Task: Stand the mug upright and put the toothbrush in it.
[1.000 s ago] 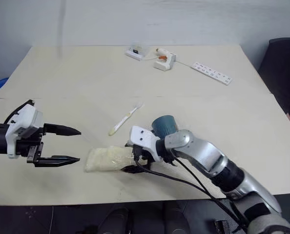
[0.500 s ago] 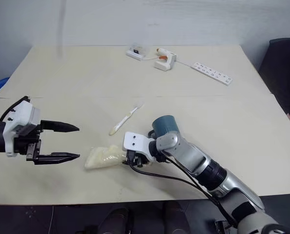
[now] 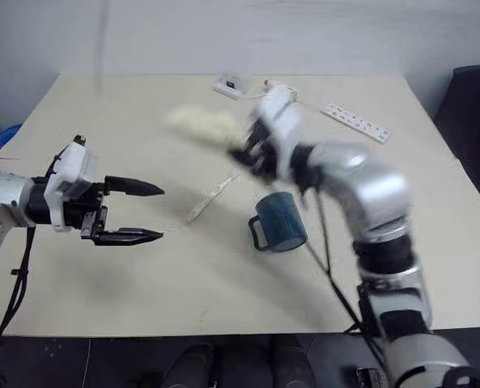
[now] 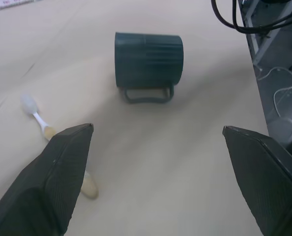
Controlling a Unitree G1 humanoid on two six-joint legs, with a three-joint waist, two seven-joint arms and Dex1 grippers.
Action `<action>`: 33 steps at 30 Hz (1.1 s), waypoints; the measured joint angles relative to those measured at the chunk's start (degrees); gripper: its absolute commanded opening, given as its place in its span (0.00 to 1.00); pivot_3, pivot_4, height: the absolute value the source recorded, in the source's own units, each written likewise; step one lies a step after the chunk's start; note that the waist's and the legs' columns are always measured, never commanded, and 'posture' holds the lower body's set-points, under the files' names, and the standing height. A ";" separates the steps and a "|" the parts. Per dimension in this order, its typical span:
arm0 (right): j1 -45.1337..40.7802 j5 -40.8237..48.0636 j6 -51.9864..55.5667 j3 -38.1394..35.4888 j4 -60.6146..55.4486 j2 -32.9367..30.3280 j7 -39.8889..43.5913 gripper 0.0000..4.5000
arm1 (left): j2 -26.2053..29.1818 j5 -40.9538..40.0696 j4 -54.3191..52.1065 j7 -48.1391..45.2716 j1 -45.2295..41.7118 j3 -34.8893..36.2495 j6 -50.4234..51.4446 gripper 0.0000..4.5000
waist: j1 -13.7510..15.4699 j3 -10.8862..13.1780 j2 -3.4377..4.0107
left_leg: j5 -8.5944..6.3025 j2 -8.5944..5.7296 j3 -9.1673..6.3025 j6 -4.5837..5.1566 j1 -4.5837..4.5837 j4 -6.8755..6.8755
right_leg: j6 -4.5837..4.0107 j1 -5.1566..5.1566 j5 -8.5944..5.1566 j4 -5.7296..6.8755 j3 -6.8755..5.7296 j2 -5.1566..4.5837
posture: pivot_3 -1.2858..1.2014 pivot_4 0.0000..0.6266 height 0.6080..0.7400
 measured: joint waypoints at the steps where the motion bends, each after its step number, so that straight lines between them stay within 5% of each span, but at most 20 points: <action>1: 3.15 -1.57 0.16 -2.47 -0.04 -3.69 -1.71 0.25 | -1.63 0.06 0.81 -0.06 -1.48 -0.99 -0.44 1.00 | 0.55 0.00 -0.01 | -0.02 -0.06 0.13 0.03 -0.02 0.00 | 0.00 0.07 0.00 -0.08 -0.07 -0.02 | 0.52 0.24 1.00; 6: 25.62 -8.87 -0.51 -13.27 0.22 -11.32 -8.19 0.25 | -6.56 1.37 2.06 -0.43 -4.40 -4.70 -2.20 1.00 | 0.86 0.00 0.00 | -0.15 -0.06 0.67 0.27 -0.16 -0.04 | 0.11 -0.05 0.04 -0.28 0.08 -0.05 | 0.52 0.24 1.00; 12: 43.55 -9.47 -1.64 -23.42 -1.49 -4.01 -12.87 0.25 | -11.53 0.82 2.87 0.38 -9.08 -5.56 -1.99 1.00 | -0.88 0.02 0.03 | -0.14 0.04 1.06 0.29 0.24 0.07 | 0.21 0.04 0.09 -0.04 0.56 0.12 | 0.52 0.24 1.00; 13: 44.23 -8.73 -1.94 -24.22 -1.79 -2.49 -13.04 0.35 | -12.17 0.78 2.99 0.38 -9.59 -5.60 -1.81 1.00 | -1.32 0.02 0.03 | -0.13 0.02 1.08 0.29 0.28 0.07 | 0.23 0.07 0.11 -0.03 0.67 0.11 | 0.52 0.24 1.00; 18: 43.45 -6.89 -2.59 -25.98 -2.52 -3.03 -12.82 0.68 | -12.66 0.00 2.96 0.09 -11.02 -5.58 -1.33 1.00 | -1.79 0.03 0.05 | -0.11 0.07 1.15 0.30 0.90 0.03 | 0.25 0.29 0.14 0.13 1.26 0.46 | 0.52 0.24 1.00; 22: 40.95 -5.86 -2.08 -26.39 -3.58 -11.05 -9.96 0.99 | -11.78 0.11 2.69 0.12 -9.25 -5.49 -1.35 1.00 | -1.57 0.05 0.09 | -0.15 0.10 1.15 0.36 0.89 -0.02 | 0.31 0.21 0.10 0.08 1.44 0.49 | 0.52 0.24 1.00; 25: 39.03 -4.28 -0.72 -25.64 -6.17 -15.89 -7.29 0.99 | -10.98 0.14 2.40 0.37 -7.27 -5.19 -1.34 1.00 | -1.46 0.05 0.08 | -0.19 0.15 1.14 0.37 0.78 -0.03 | 0.32 0.14 0.11 0.07 1.45 0.53 | 0.52 0.24 1.00; 28: 25.90 2.52 5.31 -19.74 -11.62 -17.39 -4.06 0.99 | -8.66 0.13 1.07 1.10 -4.72 -3.03 -1.15 1.00 | -2.50 0.12 0.04 | -0.21 0.19 1.21 0.35 0.86 0.00 | 0.35 0.08 0.13 0.04 1.59 0.56 | 0.52 0.24 1.00; 33: 11.97 13.38 20.32 -13.91 -17.16 -5.30 -5.21 0.78 | -5.39 0.23 0.39 1.71 -0.88 -0.43 -1.29 1.00 | -2.48 0.06 -0.12 | -0.25 0.32 0.92 0.29 0.75 -0.05 | 0.23 0.07 0.06 0.15 1.37 0.61 | 0.52 0.24 1.00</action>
